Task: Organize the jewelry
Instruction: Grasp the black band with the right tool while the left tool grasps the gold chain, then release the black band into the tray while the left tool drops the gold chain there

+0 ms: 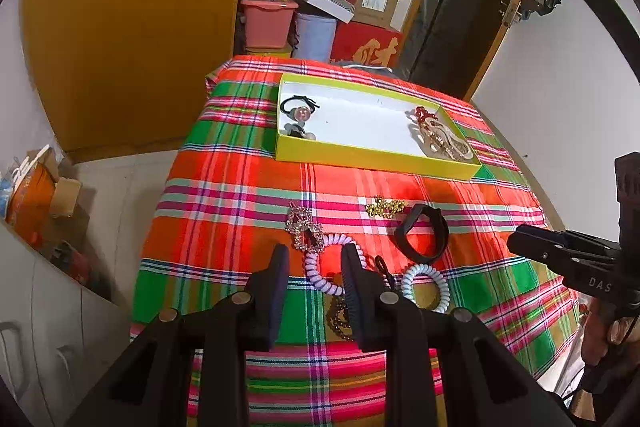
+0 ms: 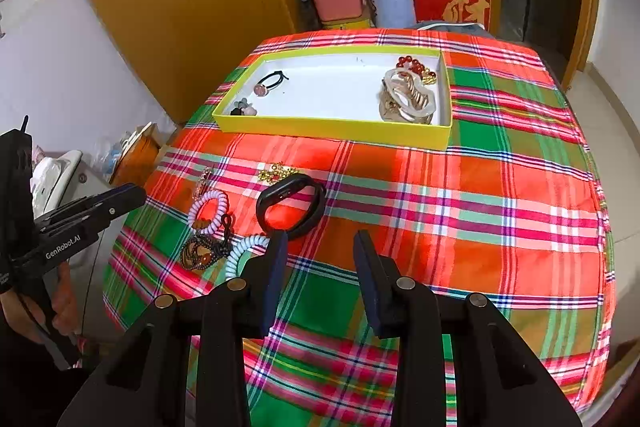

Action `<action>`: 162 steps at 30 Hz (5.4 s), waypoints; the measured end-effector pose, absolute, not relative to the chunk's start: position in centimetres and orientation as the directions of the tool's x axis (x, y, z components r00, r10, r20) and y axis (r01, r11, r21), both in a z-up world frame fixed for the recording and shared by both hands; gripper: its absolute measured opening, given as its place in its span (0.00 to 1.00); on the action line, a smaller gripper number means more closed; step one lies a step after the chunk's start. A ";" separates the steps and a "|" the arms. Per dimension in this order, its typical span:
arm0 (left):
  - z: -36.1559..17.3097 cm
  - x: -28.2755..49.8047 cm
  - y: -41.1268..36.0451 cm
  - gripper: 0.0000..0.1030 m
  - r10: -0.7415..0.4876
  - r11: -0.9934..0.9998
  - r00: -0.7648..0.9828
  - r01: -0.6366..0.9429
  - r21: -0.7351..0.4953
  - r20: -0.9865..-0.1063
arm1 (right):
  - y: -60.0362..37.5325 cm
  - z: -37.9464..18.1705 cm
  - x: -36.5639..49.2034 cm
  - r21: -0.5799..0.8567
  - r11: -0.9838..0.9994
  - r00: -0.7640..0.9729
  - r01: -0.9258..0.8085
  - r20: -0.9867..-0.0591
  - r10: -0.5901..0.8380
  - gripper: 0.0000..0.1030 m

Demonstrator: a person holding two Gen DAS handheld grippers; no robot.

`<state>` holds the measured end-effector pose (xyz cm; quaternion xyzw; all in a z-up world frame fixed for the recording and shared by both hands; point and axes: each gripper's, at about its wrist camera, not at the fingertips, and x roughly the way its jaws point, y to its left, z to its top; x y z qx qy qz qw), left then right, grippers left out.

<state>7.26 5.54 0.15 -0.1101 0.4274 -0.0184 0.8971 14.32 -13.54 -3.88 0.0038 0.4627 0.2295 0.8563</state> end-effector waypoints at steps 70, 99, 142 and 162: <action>-0.7 10.9 5.2 0.08 -0.139 0.967 0.642 -0.077 -0.244 -0.754 | -11.8 -4.8 17.1 0.166 0.929 0.507 -0.330 -0.799 0.323 0.08; 3.6 15.4 3.9 0.08 -0.157 0.979 0.697 0.016 -0.204 -0.699 | -12.1 -0.3 21.9 0.127 0.932 0.599 -0.339 -0.735 0.318 0.08; -4.4 26.7 4.3 0.09 -0.204 0.975 0.581 0.046 -0.219 -0.788 | -9.6 -7.7 31.6 0.102 0.950 0.467 -0.294 -0.852 0.236 0.09; -2.4 24.1 4.1 0.12 -0.180 0.979 0.599 0.035 -0.200 -0.780 | -10.1 -5.3 28.6 0.155 0.936 0.494 -0.315 -0.815 0.301 0.25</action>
